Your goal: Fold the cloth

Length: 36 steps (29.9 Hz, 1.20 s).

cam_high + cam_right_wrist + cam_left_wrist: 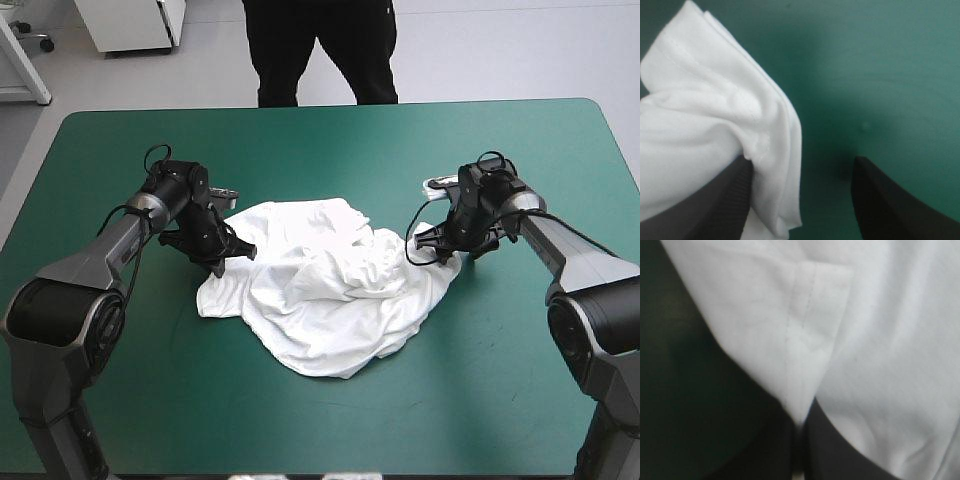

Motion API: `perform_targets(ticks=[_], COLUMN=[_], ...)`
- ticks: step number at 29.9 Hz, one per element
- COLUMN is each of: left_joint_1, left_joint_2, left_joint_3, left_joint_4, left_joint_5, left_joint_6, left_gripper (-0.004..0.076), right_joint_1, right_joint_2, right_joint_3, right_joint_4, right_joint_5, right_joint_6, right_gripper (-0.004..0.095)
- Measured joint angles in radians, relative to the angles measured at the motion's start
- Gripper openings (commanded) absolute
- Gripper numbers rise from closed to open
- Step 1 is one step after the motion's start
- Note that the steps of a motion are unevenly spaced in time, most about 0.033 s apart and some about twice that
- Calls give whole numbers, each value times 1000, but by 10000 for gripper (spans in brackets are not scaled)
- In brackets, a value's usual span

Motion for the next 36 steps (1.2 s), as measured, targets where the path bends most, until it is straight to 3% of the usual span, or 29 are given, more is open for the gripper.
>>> perform_targets(ticks=[6, 7, 19, 29, 36], left_joint_1=[0, 0, 0, 0, 0], left_joint_2=[0, 0, -67, -513, -729], left_joint_3=[0, 0, 14, -19, -203], left_joint_4=[0, 0, 2, -4, -14], left_joint_5=[-3, -3, -49, -48, -85], left_joint_6=[5, 5, 40, 44, 44], left_gripper=[-9, -9, -9, -9, -9], right_joint_1=[-2, -2, -2, -36, -38], right_joint_2=[26, 27, 8, -286, -466], right_joint_3=[-17, -19, -60, -292, -491], right_joint_4=[55, 66, 84, 70, 70], right_joint_5=[24, 24, 51, 118, 148], right_joint_6=[-14, -23, -45, -45, -45], right_gripper=[13, -13, -17, -17, -17])
